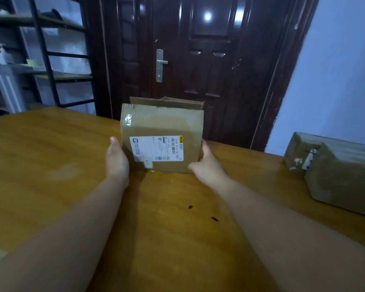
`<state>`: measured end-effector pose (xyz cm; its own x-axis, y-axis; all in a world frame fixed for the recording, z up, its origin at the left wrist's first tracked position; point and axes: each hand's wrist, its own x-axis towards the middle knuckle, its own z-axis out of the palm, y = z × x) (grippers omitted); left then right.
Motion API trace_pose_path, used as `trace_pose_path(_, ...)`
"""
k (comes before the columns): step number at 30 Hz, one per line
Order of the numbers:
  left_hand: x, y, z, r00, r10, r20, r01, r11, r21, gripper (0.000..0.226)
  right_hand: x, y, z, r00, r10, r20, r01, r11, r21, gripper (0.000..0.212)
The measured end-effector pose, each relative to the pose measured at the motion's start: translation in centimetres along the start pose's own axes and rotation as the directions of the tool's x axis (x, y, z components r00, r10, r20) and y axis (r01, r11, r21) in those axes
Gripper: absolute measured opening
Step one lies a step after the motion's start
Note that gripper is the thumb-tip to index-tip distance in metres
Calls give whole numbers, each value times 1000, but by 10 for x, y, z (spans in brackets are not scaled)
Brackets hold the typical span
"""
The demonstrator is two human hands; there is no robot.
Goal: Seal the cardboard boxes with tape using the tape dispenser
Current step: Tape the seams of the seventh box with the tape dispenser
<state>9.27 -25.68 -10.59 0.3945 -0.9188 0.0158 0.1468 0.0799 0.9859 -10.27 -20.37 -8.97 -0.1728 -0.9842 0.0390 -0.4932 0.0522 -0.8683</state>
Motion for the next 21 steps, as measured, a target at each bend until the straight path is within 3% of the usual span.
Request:
trace_pose_path(4,-54,6,-14,992,-68,108,73,997,-37,29,-58,5,-28,1000,5,-15,-5,1000,-27,81)
trace_pose_path(8,-111,17,-20,963,-117,241,135,989,-60,14,-112,11,-53,987,52,-152,-40,996,81,54)
trace_pose_path(10,-142,29,-20,951,-77,299,114,987,-110,35,-136,15,-66,975,94,-203,-68,989,131,48)
trace_pose_path(12,-167,42,-20,935,-26,352,74,990,-123,56,-162,16,-79,967,88,-238,-54,988,144,50)
trace_pose_path(14,-192,55,-17,909,23,417,-1,999,-52,62,-188,18,-95,966,46,-253,-4,986,165,63)
trace_pose_path(17,-227,70,-12,868,78,490,-97,995,13,45,-223,23,-122,967,-17,-254,64,982,178,84)
trace_pose_path(19,-245,77,-12,863,47,502,-63,998,16,26,-244,27,-135,966,-49,-252,91,984,156,83)
trace_pose_path(21,-263,82,-13,864,8,503,-7,1000,-4,28,-263,29,-148,960,-66,-273,100,988,115,69)
